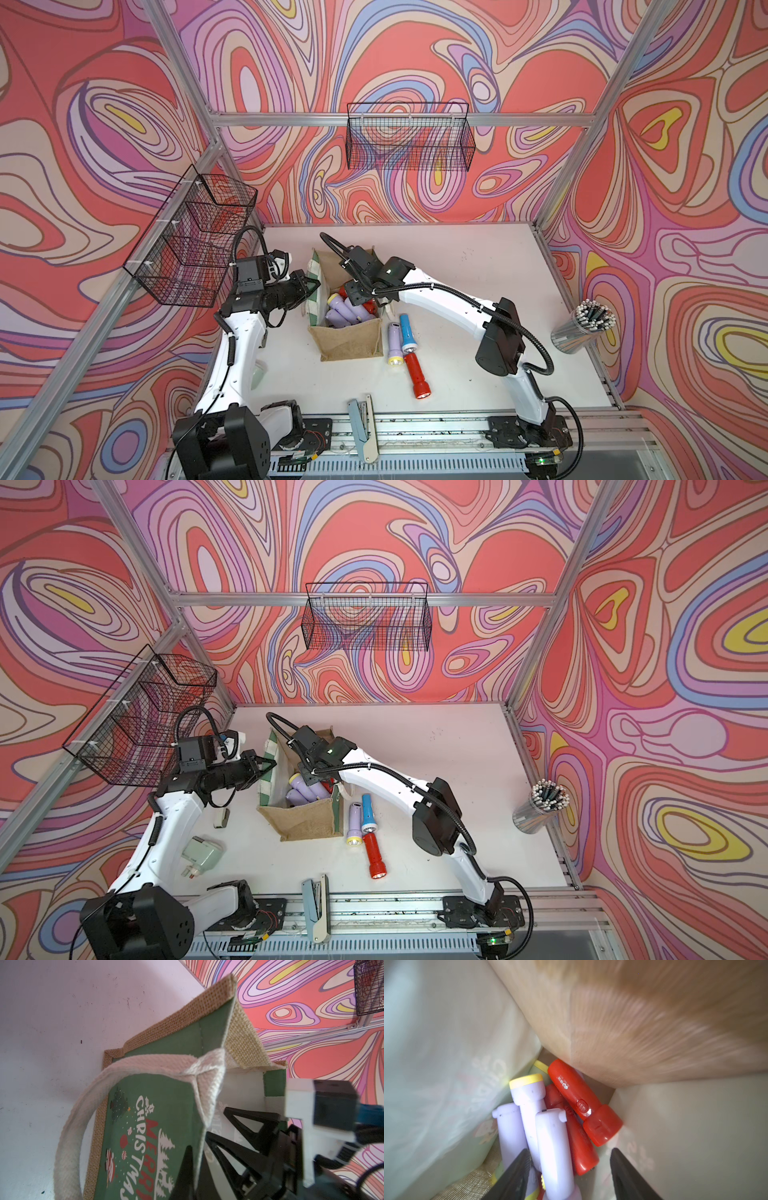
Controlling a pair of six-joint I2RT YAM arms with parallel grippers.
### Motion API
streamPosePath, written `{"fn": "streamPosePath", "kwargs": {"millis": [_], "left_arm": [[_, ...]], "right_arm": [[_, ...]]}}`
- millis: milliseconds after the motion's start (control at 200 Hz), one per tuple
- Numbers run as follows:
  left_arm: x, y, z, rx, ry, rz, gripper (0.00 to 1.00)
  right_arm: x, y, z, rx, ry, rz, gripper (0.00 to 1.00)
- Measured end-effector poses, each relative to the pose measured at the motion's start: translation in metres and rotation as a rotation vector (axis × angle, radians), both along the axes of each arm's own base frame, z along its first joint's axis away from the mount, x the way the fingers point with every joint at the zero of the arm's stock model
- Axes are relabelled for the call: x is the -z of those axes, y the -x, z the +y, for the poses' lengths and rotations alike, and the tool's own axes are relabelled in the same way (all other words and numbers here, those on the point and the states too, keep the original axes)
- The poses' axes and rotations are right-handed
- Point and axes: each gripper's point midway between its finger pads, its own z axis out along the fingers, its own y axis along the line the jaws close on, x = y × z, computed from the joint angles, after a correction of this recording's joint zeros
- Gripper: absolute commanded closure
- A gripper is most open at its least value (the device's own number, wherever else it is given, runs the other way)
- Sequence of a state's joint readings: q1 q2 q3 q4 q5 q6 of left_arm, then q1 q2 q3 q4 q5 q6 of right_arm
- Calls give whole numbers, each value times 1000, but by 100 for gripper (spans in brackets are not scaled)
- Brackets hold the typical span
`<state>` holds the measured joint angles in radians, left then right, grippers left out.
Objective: Put the flashlights into the tote bags
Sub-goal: Place the flashlight in the canvas bag.
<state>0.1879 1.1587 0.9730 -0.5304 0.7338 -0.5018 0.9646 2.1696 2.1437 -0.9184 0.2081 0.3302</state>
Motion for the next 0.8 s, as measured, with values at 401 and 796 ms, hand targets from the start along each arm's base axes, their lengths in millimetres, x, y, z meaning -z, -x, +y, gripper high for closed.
{"fn": "streamPosePath", "kwargs": {"millis": [401, 796], "left_arm": [[-1, 0, -1, 4, 9, 0, 100], [-2, 1, -3, 9, 17, -1, 100]], "right_arm": [[-91, 1, -33, 37, -55, -174, 39], [-132, 20, -94, 128, -45, -268, 44]]}}
